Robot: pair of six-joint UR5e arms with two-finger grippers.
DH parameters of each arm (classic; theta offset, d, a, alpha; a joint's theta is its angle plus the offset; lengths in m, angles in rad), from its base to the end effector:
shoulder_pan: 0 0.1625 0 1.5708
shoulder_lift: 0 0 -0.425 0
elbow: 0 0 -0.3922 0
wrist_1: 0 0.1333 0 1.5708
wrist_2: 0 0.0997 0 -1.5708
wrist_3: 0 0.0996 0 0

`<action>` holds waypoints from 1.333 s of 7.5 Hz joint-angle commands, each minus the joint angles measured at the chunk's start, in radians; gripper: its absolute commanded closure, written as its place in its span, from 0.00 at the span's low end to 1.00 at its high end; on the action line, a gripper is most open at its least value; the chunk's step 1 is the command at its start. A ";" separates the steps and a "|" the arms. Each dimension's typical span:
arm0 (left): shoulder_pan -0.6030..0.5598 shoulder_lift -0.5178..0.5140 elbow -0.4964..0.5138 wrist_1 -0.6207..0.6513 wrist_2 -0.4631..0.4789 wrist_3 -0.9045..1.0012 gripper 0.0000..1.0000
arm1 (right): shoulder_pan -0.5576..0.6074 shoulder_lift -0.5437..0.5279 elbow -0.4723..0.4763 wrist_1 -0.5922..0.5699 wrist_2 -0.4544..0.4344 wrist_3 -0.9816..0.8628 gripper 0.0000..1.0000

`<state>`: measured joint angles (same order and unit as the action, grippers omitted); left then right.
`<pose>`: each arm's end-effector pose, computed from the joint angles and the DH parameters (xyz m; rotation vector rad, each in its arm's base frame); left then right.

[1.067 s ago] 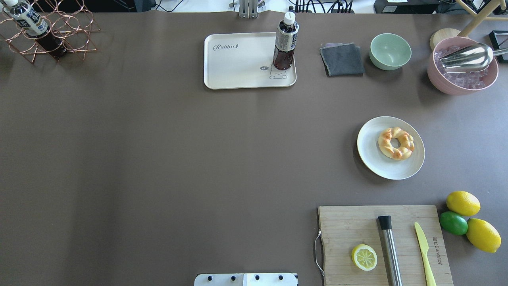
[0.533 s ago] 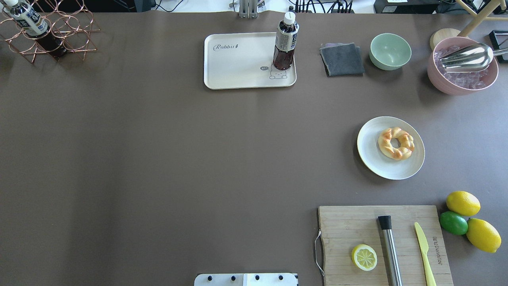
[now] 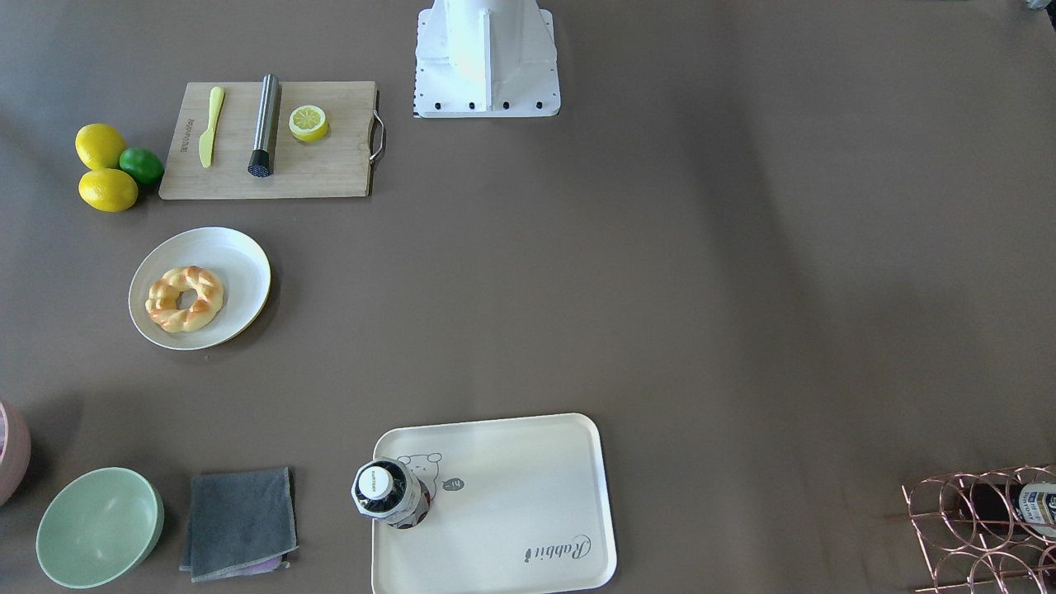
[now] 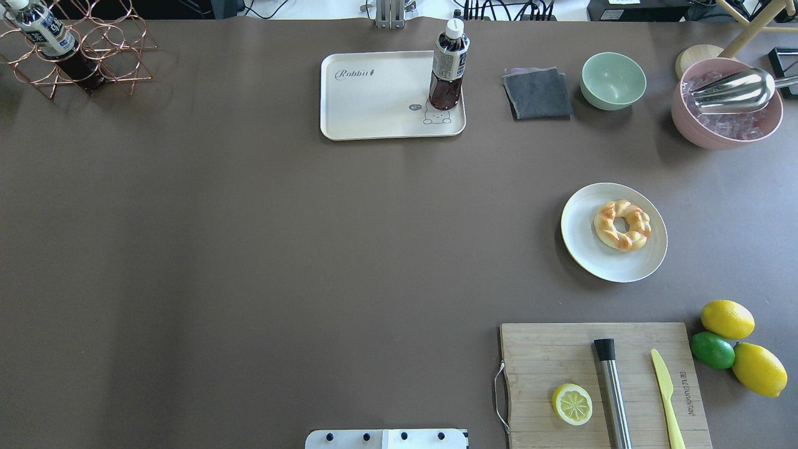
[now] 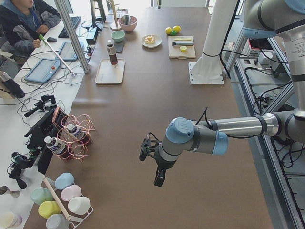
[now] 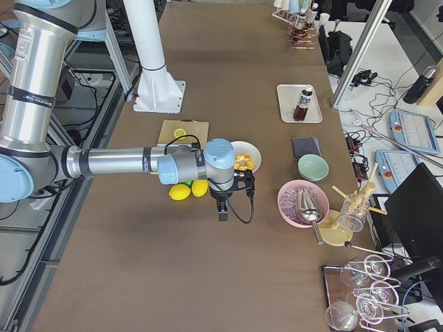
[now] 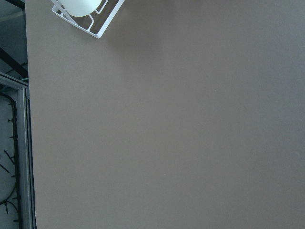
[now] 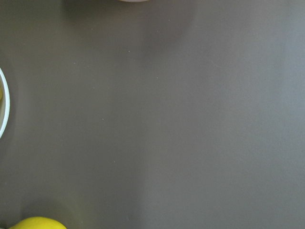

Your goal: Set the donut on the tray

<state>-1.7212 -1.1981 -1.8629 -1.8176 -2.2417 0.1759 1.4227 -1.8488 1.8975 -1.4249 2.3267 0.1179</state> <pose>-0.1226 -0.3328 0.6503 0.2666 0.6346 0.0802 0.0072 -0.3923 0.6039 0.0837 -0.7715 -0.1022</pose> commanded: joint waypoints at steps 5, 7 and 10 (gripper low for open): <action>0.000 0.000 -0.002 -0.022 -0.001 0.000 0.03 | -0.339 0.158 -0.112 0.270 -0.027 0.579 0.10; 0.000 0.000 0.001 -0.026 -0.001 0.000 0.03 | -0.424 0.210 -0.118 0.268 -0.114 0.650 0.12; 0.000 0.000 -0.001 -0.028 -0.001 0.000 0.03 | -0.464 0.258 -0.237 0.352 -0.116 0.674 0.17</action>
<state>-1.7211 -1.1980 -1.8637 -1.8448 -2.2427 0.1764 0.9798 -1.6124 1.7261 -1.1372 2.2146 0.7796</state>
